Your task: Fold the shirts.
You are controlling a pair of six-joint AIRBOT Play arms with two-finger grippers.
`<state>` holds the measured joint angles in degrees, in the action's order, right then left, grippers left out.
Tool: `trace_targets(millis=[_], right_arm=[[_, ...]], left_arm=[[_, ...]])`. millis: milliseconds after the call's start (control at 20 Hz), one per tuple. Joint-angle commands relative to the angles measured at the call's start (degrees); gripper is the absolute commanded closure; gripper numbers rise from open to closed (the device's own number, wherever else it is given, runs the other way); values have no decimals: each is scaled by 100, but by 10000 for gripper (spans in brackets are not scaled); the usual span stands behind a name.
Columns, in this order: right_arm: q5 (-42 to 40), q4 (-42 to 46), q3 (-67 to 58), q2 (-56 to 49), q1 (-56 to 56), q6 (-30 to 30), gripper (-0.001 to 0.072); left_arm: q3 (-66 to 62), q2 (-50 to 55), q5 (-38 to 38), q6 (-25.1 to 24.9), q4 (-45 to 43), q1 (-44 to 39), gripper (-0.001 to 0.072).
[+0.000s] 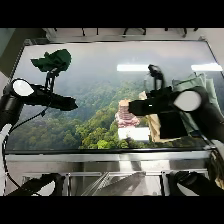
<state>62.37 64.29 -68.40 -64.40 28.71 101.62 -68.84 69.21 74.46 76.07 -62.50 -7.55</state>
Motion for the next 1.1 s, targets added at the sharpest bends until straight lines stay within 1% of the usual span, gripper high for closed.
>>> trace_targets(millis=[0, 250, 1050], right_arm=[[-584, 87, 68, -824, 564, 17, 691], [-662, 85, 68, -896, 566, 20, 690], [-647, 87, 70, -1104, 566, 20, 690]], left_arm=[[-2, -2, 151, 7, -94, -293, 693], [-2, 0, -116, 7, -90, -334, 693], [-4, 2, -114, 7, -90, -289, 693]])
